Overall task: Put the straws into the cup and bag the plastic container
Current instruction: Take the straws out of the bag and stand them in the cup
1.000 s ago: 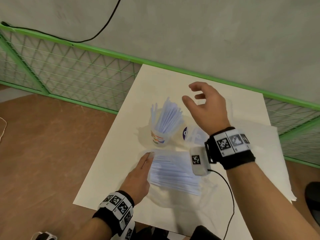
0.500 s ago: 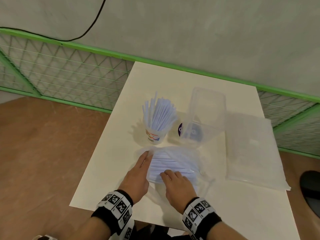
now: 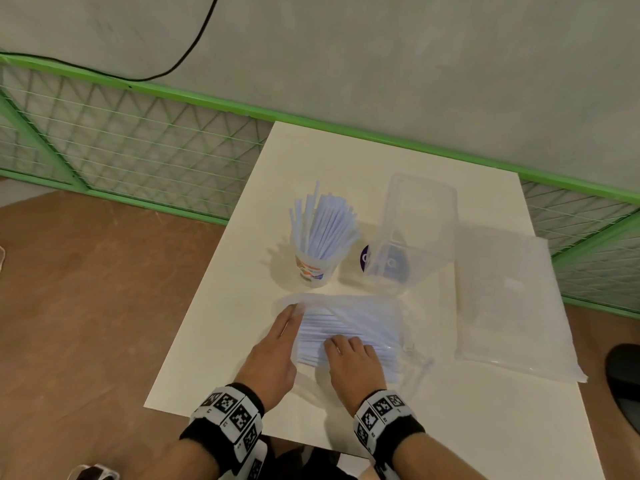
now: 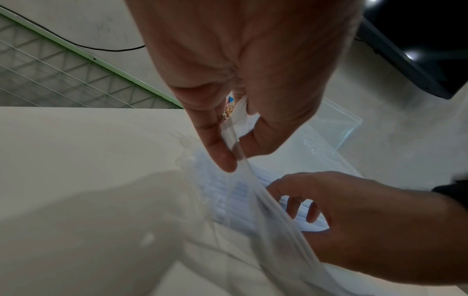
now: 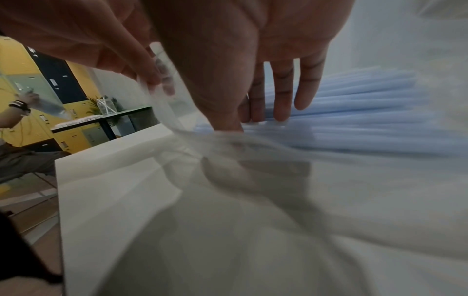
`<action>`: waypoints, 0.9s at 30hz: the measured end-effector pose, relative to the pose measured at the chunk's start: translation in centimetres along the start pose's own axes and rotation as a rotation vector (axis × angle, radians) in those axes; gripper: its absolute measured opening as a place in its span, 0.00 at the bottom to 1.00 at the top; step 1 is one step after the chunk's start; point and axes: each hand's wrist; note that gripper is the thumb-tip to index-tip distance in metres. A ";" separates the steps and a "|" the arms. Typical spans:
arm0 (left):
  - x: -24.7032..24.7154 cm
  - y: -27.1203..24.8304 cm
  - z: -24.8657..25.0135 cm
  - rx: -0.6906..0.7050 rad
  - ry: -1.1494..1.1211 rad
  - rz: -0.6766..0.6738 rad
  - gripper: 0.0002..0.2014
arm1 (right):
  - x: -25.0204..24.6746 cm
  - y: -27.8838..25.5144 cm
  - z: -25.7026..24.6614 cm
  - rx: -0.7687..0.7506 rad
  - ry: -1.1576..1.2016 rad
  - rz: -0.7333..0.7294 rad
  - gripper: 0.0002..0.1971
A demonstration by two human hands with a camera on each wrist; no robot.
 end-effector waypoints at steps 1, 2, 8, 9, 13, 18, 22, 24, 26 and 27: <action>0.0 -0.1 0.0 0.003 -0.001 0.002 0.44 | 0.0 0.2 0.0 0.003 -0.005 0.001 0.23; -0.1 -0.1 -0.1 0.006 -0.003 0.003 0.44 | -0.1 0.4 0.0 0.005 -0.009 -0.002 0.22; -0.3 -0.1 -0.2 0.000 -0.008 0.001 0.45 | -0.1 0.7 -0.2 -0.008 -0.041 -0.019 0.19; -0.3 -0.1 -0.2 -0.004 -0.004 0.000 0.45 | 0.1 0.8 -0.2 -0.006 -0.036 -0.019 0.19; -0.3 -0.1 0.0 -0.013 0.003 0.000 0.44 | 0.6 1.2 -0.2 -0.024 -0.039 -0.024 0.20; -0.4 -0.1 -0.1 -0.017 0.004 -0.002 0.44 | -0.5 1.6 -0.3 0.000 -0.035 -0.100 0.18; -0.3 0.0 -0.1 -0.012 0.006 0.000 0.45 | -1.1 1.9 -0.3 -0.059 -0.092 -0.172 0.20; -0.3 -0.1 -0.1 -0.013 0.009 -0.002 0.45 | -1.2 1.9 -0.3 -0.072 -0.117 -0.186 0.20; -0.3 -0.1 0.0 -0.015 0.011 -0.003 0.45 | -1.2 2.0 -0.3 -0.089 -0.123 -0.200 0.21; -0.4 -0.1 0.0 -0.014 0.013 -0.002 0.44 | -1.3 2.0 -0.3 -0.101 -0.121 -0.214 0.20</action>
Point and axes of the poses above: each hand's wrist, its own y-axis towards the middle knuckle, its own x-axis out of the palm, z = x × y, and after that the axes turned 13 degrees about -y, right-handed
